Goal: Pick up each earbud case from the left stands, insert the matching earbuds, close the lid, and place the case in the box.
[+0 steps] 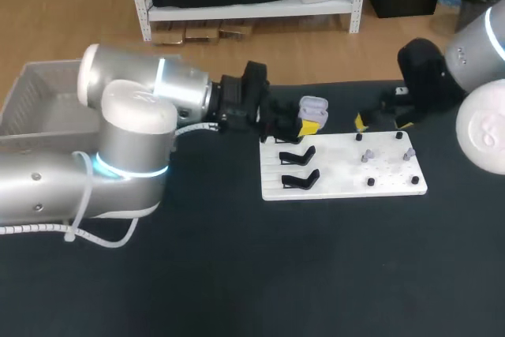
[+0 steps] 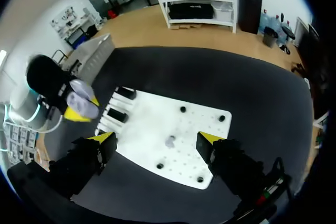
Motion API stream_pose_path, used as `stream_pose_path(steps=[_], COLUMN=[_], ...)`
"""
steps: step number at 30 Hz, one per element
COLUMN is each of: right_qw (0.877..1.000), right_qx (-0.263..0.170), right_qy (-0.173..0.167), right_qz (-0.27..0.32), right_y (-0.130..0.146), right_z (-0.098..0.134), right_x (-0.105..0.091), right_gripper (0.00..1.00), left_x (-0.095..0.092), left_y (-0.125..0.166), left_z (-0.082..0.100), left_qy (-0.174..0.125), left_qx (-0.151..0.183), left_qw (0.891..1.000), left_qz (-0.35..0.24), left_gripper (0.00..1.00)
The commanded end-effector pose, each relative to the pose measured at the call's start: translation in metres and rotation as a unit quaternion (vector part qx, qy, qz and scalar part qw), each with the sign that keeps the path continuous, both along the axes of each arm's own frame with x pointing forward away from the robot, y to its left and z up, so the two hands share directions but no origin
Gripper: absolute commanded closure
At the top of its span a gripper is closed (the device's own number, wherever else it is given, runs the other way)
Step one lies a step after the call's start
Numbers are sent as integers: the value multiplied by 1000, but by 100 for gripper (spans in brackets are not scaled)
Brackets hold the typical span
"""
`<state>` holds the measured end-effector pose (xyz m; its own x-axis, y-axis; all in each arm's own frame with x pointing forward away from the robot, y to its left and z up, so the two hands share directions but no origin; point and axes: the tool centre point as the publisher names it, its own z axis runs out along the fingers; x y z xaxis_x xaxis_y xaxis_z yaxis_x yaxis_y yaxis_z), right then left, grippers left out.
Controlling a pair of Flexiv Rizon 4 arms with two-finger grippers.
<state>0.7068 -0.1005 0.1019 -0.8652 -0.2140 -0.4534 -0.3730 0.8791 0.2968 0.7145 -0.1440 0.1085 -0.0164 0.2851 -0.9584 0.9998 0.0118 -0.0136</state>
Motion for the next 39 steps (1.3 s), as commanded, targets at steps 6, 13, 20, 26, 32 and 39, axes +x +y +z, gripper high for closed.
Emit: stream_pose_path(steps=[6, 13, 20, 26, 32, 39], right_qw=[992, 983, 972, 964, 962, 961], right_qx=[-116, -172, -224, -253, -260, -262], right_qy=[3, 30, 52, 64, 72, 75], right_qz=[-48, -49, -48, -46, -46, -42], right_y=[-26, -41, -51, -56, -58, -60], right_z=[5, -7, -18, -28, -41, -61], right_x=[-17, -20, -19, -17, -12, -9], right_gripper=[0, 0, 0, 0, 18, 50], left_x=[1, 2, 3, 2, 2, 2], left_y=[9, 11, 11, 12, 12, 12], left_z=[20, 31, 33, 34, 34, 34], left_qy=[-8, -14, -12, -11, -11, -11], left_qx=[-50, -61, -72, -77, -77, -77], left_qw=[999, 998, 997, 997, 997, 997], left_qz=[2, 10, 12, 10, 10, 10], left_gripper=[100, 100, 100, 100, 100, 100])
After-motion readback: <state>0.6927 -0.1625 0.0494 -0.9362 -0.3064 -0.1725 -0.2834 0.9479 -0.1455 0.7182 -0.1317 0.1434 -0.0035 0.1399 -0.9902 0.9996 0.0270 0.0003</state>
